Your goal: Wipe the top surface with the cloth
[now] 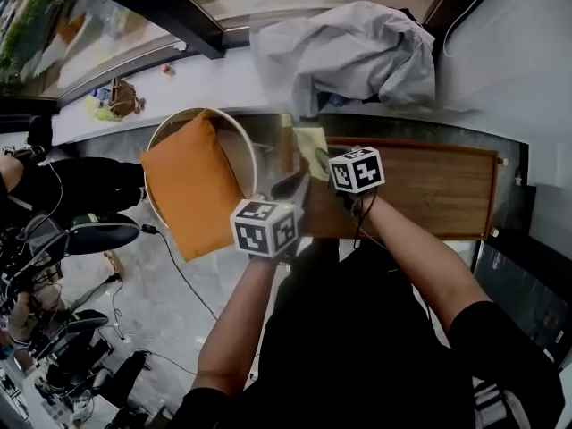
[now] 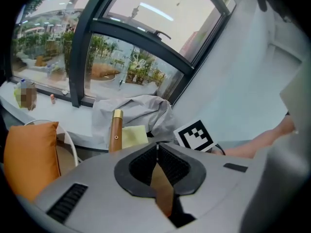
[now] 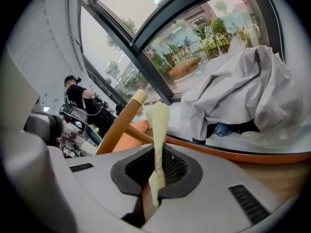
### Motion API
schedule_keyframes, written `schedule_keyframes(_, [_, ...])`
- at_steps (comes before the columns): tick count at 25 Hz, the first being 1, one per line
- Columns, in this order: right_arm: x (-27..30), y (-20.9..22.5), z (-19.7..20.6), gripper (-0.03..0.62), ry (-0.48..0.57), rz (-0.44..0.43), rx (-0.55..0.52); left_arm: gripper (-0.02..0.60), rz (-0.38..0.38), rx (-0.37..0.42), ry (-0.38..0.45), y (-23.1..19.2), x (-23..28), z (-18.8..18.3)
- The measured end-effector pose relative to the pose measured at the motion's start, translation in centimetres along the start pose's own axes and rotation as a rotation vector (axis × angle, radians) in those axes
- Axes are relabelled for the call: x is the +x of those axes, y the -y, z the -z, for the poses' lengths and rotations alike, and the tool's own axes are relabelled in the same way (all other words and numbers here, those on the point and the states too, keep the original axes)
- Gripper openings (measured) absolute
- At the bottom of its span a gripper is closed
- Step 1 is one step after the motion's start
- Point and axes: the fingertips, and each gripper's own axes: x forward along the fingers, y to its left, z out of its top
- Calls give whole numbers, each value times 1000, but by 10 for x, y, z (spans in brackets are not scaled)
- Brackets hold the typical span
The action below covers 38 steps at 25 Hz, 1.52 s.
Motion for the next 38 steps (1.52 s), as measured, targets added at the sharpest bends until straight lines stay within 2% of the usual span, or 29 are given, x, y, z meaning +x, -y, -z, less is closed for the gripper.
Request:
schedule_keyframes(7, [28, 18, 25, 32, -88, 72, -4, 8, -5, -60, -12, -4, 8, 7])
schedule_keyframes(17, [34, 47, 34, 32, -136, 184, -64, 8, -3, -50, -38, 8, 10, 24])
schedule_keyframes(26, [8, 69, 40, 32, -121, 235, -68, 8, -17, -49, -57, 18, 18, 32])
schedule_keyframes(32, [-21, 98, 47, 32, -106, 274, -48, 8, -29, -38, -81, 31, 41, 38])
schedule_keyframes(38, [-62, 137, 56, 32, -90, 319, -19, 8, -13, -93, -115, 50, 72, 52])
